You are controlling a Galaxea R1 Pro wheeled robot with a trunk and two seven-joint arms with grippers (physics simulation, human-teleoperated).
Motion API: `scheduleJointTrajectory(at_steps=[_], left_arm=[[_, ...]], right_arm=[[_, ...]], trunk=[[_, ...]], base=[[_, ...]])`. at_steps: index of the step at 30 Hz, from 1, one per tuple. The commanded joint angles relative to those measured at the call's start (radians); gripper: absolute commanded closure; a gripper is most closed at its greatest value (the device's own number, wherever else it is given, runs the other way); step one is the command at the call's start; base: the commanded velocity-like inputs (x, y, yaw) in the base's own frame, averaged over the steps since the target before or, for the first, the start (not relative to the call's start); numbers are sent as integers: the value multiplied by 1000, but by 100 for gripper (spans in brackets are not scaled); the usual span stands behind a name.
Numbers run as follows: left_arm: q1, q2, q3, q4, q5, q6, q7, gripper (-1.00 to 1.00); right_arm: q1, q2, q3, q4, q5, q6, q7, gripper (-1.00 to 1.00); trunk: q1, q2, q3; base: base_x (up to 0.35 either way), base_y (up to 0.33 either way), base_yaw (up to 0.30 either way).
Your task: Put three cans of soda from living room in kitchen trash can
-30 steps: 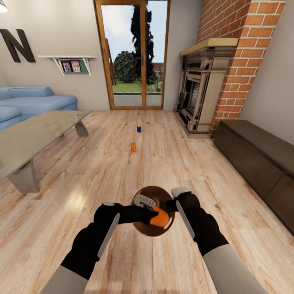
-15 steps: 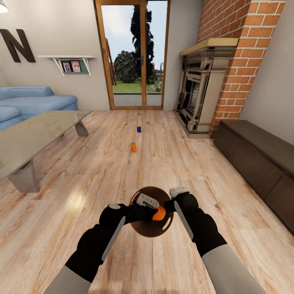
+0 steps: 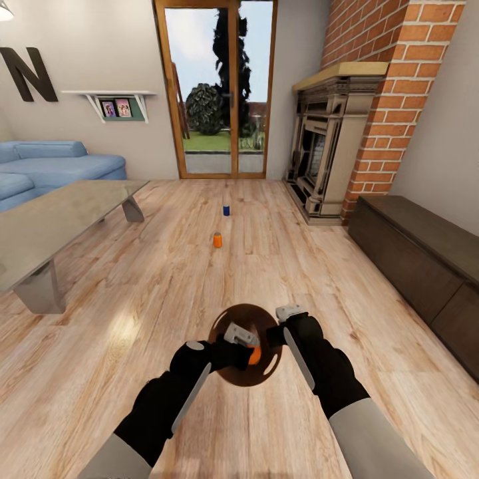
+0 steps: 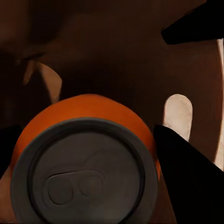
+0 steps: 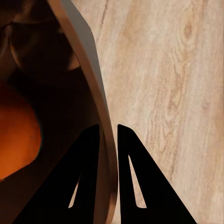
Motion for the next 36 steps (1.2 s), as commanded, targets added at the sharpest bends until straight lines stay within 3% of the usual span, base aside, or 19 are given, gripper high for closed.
scheduleJointTrajectory(at_steps=[1, 6, 14, 15, 31, 36], left_arm=[[-1, -1, -1, 21, 3, -8, 3, 100], [-2, -2, -2, 63, 2, -50, 9, 100], [-2, -4, -2, 71, 1, -62, 10, 100], [-2, -4, -2, 72, 1, -67, 10, -100], [1, 4, 0, 65, 6, -78, 34, -100], [6, 11, 5, -36, 15, -70, 24, -100]], right_arm=[[0, 0, 0, 0, -8, 0, 3, 100], [0, 4, 0, -1, -8, 0, 4, 100], [0, 6, 0, -2, -8, 0, 3, 100], [0, 6, 1, -2, -8, 0, 3, 100], [1, 5, 1, -1, -8, 0, 3, 100], [1, 4, 0, -1, -9, 0, 4, 100]], trunk=[[0, 0, 0], [0, 0, 0], [0, 0, 0], [0, 0, 0], [0, 0, 0], [0, 0, 0]], base=[[0, 0, 0], [0, 0, 0], [0, 0, 0], [0, 0, 0], [24, 0, 0], [0, 0, 0]])
